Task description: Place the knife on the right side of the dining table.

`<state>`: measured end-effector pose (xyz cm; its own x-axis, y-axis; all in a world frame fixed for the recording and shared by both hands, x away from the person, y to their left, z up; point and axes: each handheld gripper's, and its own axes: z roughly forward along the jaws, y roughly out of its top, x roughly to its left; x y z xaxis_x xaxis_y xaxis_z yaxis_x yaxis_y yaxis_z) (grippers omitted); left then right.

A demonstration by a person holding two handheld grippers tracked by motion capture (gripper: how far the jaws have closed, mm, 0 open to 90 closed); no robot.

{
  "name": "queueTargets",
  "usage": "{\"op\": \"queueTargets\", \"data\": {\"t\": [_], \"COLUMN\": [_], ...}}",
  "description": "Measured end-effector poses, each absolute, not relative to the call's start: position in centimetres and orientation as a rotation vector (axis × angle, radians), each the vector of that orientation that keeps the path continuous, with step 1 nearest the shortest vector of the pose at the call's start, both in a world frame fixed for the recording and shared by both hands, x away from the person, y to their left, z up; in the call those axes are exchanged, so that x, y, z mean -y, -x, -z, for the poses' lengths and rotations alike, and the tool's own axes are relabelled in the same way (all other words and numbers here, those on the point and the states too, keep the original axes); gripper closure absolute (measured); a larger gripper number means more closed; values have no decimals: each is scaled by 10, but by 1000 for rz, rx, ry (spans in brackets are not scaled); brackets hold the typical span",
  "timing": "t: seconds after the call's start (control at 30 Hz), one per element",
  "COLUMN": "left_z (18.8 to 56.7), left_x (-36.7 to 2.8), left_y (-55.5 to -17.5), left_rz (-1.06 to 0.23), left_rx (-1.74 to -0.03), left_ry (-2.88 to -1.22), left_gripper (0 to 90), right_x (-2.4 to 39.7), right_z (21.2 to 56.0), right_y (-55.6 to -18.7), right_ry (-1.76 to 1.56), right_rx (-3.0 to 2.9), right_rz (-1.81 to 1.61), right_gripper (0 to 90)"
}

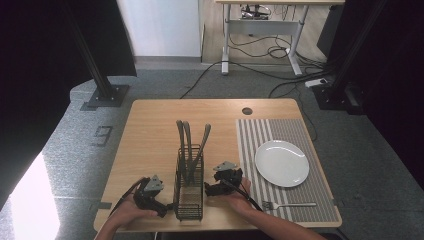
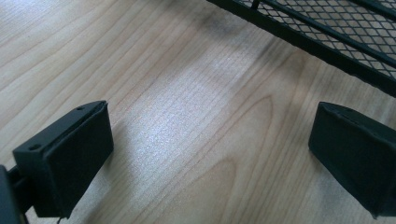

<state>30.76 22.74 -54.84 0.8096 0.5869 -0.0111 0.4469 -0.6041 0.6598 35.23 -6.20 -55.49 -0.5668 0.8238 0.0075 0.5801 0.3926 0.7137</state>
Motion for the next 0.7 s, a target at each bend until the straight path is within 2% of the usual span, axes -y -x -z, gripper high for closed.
{"op": "queueTargets", "data": {"t": [0.23,0.7], "left_z": [548,548], "left_x": [-227,-228], "left_y": [-307,-307], "left_rz": [-271,-271], "left_rx": [-757,-759], "left_ry": [-2319,-2318], "left_gripper": [0,0], "right_x": [63,81], "right_z": [553,517], "right_y": [-351,-343], "right_ry": [-1234,-1272], "right_rx": [-2306,-2245], "right_rz": [-989,-1195], "right_gripper": [29,92]}}
